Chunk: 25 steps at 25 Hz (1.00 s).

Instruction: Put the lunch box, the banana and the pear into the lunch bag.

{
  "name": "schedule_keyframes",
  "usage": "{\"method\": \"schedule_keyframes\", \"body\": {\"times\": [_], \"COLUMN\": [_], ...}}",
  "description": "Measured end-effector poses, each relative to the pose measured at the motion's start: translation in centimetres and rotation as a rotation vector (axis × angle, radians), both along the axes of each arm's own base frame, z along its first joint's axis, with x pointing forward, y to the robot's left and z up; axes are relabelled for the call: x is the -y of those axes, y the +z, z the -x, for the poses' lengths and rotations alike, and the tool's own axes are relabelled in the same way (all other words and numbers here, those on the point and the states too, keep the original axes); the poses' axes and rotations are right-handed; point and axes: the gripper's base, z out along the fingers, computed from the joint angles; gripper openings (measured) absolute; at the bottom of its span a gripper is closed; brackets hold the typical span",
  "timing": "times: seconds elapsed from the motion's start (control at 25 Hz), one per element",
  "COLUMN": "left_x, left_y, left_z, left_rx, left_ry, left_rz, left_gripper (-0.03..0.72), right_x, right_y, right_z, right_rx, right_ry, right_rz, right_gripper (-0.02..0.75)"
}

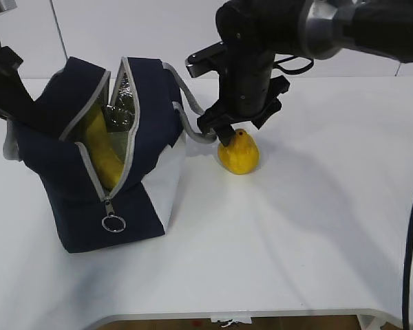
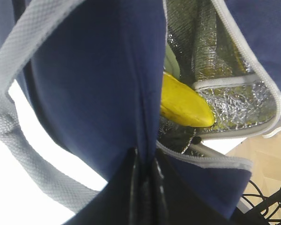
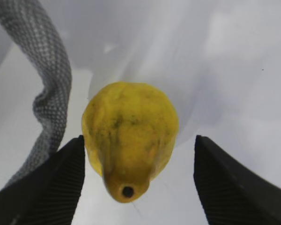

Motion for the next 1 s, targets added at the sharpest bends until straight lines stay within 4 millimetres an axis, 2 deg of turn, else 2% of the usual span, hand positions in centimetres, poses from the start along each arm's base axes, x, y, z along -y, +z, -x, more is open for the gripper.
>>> {"method": "schedule_keyframes", "body": {"times": [0.36, 0.64, 1.0], "left_x": [0.0, 0.0, 0.0], "left_y": [0.0, 0.0, 0.0], "left_z": [0.0, 0.0, 0.0], "left_rx": [0.000, 0.000, 0.000], "left_ry": [0.000, 0.000, -0.001], "left_rz": [-0.001, -0.002, -0.005], "left_gripper": [0.006, 0.006, 0.006], "right_x": [0.0, -0.1, -0.1], "right_y": [-0.5, -0.5, -1.8], "right_z": [-0.1, -0.1, -0.2], "right_rx": [-0.004, -0.006, -0.044], "right_ry": [0.001, 0.000, -0.007], "right_rz": [0.007, 0.001, 0.013], "right_gripper": [0.550, 0.432, 0.412]}}
